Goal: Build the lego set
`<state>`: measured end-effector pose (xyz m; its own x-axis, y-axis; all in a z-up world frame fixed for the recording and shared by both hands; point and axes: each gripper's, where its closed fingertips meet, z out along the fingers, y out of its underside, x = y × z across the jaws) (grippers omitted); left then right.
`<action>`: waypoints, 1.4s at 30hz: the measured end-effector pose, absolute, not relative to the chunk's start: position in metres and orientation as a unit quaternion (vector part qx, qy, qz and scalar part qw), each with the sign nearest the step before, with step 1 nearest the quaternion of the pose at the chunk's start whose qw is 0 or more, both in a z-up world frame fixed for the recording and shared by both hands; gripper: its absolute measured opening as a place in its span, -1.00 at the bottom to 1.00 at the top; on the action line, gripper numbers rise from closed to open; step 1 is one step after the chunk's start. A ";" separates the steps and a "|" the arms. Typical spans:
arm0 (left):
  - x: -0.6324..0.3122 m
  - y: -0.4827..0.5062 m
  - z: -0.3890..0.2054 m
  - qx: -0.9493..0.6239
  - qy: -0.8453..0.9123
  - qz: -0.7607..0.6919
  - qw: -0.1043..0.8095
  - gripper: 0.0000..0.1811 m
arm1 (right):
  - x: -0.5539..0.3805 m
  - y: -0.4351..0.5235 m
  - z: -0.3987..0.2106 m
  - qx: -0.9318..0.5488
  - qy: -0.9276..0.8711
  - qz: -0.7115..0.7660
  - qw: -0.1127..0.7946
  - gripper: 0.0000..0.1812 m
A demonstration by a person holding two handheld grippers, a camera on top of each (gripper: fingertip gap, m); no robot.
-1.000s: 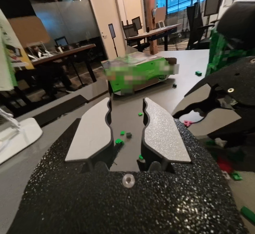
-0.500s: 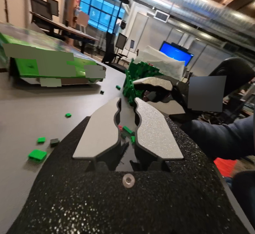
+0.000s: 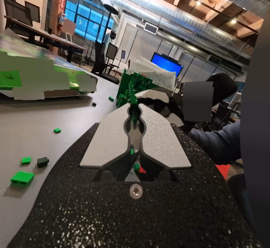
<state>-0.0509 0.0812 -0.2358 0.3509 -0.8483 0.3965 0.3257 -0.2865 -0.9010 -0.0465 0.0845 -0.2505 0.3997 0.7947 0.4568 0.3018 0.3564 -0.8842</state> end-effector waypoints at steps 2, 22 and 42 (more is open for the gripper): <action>-0.052 0.080 -0.240 -0.615 0.230 -0.523 0.543 -0.95 | -0.046 0.080 -0.254 -0.534 -0.530 0.241 0.613 -0.57; -0.027 0.053 -0.261 -0.626 0.353 -0.500 0.483 -0.91 | -0.032 0.054 -0.275 -0.565 -0.554 0.447 0.416 -0.90; -0.030 0.072 -0.261 -0.650 0.274 -0.513 0.489 -0.72 | -0.031 0.078 -0.244 -0.570 -0.401 0.551 0.459 -0.94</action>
